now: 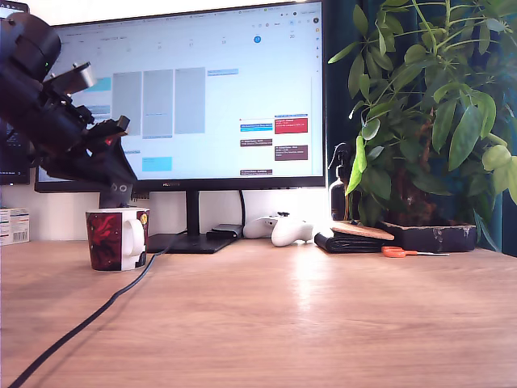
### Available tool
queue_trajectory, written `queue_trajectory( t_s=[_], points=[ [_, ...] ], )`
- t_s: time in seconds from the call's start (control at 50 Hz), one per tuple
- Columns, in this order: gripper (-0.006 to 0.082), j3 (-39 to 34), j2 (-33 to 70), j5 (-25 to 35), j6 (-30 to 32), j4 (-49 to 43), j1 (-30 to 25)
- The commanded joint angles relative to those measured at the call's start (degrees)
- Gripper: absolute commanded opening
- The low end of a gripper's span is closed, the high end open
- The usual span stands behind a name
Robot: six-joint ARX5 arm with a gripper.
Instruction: Pick the grey coffee capsule and place it inside the red coffee cup
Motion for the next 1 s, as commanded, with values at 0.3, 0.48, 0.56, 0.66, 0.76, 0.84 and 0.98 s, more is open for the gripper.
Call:
queue_trajectory(
  t_s=[0.3, 0.48, 0.56, 0.66, 0.76, 0.84, 0.98],
  points=[
    [0.0089, 0.35, 0.92, -1.33, -0.24, -4.92, 0.68],
    [0.0089, 0.35, 0.92, -1.31, -0.24, -6.47, 0.68],
    [0.0089, 0.35, 0.92, -1.31, -0.24, -6.97, 0.68],
    [0.0092, 0.35, 0.92, -1.31, -0.22, -7.28, 0.68],
    [0.0134, 0.35, 0.92, -1.29, -0.24, -7.39, 0.68],
    [0.0232, 0.42, 0.92, -1.29, -0.22, -7.69, 0.68],
    [0.0397, 0.57, 0.92, -1.29, -0.07, -8.28, 0.7]
  ],
)
